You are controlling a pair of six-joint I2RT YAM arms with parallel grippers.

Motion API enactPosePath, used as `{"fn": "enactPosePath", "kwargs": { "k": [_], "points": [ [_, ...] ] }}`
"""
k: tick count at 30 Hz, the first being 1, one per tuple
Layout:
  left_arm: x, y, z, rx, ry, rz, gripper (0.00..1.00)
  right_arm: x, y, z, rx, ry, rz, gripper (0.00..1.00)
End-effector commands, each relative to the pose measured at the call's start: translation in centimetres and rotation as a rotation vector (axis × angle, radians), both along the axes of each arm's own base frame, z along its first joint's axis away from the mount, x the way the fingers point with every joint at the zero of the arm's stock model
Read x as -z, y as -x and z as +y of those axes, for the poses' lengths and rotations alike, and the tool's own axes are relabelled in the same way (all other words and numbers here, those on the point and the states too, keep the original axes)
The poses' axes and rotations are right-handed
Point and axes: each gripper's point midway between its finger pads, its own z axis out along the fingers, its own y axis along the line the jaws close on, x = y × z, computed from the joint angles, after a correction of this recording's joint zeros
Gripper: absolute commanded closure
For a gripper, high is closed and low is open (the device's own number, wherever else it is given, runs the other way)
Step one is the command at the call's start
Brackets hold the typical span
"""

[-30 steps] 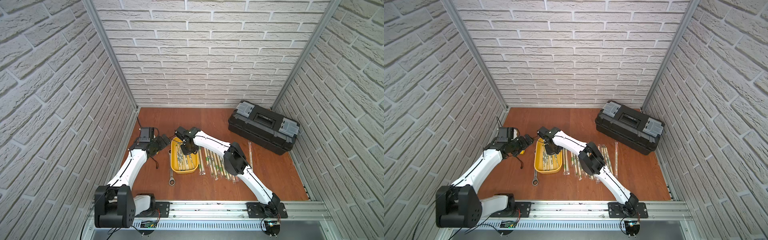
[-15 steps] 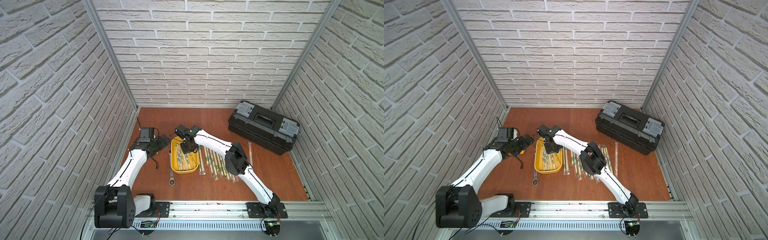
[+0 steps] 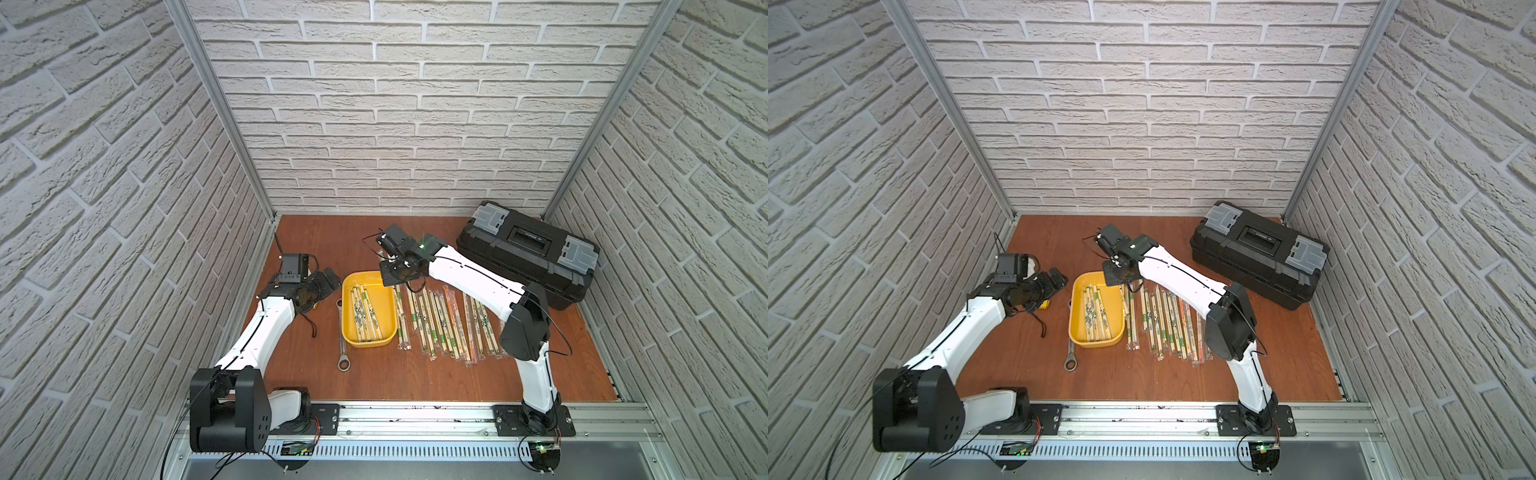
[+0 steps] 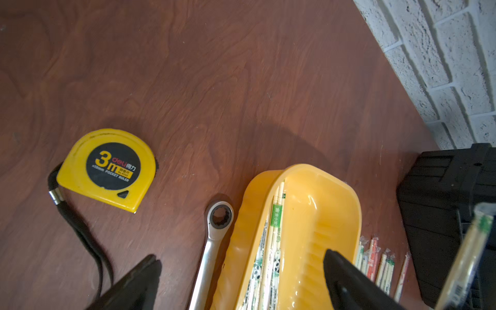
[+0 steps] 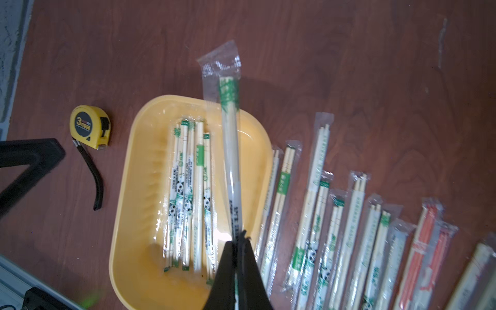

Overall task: Take the paired disposable chopsticks out of the storage box
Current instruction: Place the paired disposable chopsticks at the center of the board.

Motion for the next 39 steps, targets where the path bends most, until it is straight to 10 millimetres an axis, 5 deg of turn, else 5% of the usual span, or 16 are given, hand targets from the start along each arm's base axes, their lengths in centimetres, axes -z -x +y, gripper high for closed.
{"fn": "enactPosePath", "kwargs": {
  "k": [1,5,11,12,21,27,39],
  "points": [
    [-1.1,-0.8,0.1,0.005,0.0,-0.035,0.02,-0.6,-0.6,-2.6,0.092,-0.021,-0.051,0.98],
    [-1.3,-0.9,0.0,0.008,0.003,-0.039,0.02,2.4,0.2,-4.1,0.117,0.012,-0.004,0.98],
    [-1.2,-0.8,-0.2,0.012,0.003,-0.035,0.02,6.4,1.1,-3.8,0.119,0.026,0.075,0.98],
    [-1.2,-0.9,-0.2,0.012,0.003,-0.035,0.02,8.2,1.2,-3.7,0.118,0.048,0.108,0.98],
    [-1.0,-0.8,-0.2,0.01,0.001,-0.031,0.02,12.2,1.9,-2.8,0.1,0.082,0.184,0.98],
    [-0.9,-0.8,-0.2,0.011,0.001,-0.031,0.02,11.9,2.0,-3.0,0.094,0.097,0.181,0.7],
    [-0.7,-0.8,-0.3,0.013,0.007,-0.03,0.02,7.5,2.5,-2.4,0.088,0.008,0.12,0.55]
  ]
}}
